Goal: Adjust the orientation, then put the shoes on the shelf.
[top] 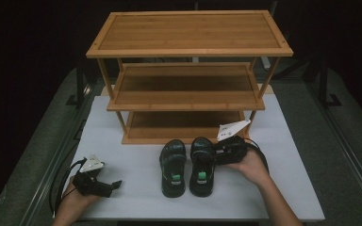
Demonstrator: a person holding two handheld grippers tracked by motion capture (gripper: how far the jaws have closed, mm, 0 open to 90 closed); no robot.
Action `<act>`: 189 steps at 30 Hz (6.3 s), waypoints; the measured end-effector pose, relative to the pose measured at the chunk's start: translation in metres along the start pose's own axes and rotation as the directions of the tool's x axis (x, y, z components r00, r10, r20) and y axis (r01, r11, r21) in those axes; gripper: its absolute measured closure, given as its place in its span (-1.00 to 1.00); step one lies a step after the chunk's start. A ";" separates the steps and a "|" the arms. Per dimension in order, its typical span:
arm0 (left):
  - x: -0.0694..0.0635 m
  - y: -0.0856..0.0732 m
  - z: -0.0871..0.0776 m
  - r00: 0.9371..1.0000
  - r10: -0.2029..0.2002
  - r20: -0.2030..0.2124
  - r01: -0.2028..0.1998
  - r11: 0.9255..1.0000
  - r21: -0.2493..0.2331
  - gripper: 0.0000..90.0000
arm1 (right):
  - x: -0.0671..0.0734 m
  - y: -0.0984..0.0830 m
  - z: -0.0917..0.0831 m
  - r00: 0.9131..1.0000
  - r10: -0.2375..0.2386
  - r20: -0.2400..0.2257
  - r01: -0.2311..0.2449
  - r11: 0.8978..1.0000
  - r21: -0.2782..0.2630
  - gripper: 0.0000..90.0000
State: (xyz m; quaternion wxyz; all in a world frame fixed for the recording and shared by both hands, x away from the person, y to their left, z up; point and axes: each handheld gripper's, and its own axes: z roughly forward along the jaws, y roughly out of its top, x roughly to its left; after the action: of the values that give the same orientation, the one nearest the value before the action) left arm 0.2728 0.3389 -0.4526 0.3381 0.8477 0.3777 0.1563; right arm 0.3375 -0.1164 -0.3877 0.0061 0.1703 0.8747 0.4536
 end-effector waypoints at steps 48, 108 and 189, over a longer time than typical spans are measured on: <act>-0.021 0.075 -0.005 0.969 0.119 0.217 -0.099 0.990 -0.101 -0.64 | 0.006 -0.008 -0.008 0.991 0.092 0.098 -0.087 0.995 -0.051 -0.19; -0.083 0.152 0.057 0.879 0.308 0.363 -0.292 0.951 -0.099 0.54 | 0.008 -0.014 0.004 0.984 0.151 0.096 -0.149 0.989 -0.027 0.52; -0.044 0.169 0.066 0.956 0.225 0.190 -0.164 0.942 -0.291 -0.16 | -0.026 0.005 -0.004 0.937 0.161 0.309 -0.102 0.975 -0.198 0.00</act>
State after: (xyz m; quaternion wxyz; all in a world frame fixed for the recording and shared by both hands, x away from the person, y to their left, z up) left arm 0.3686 0.1934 -0.3839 0.4740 0.8385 0.2265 0.1446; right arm 0.3623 -0.1250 -0.3847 0.1341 0.2993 0.8043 0.4955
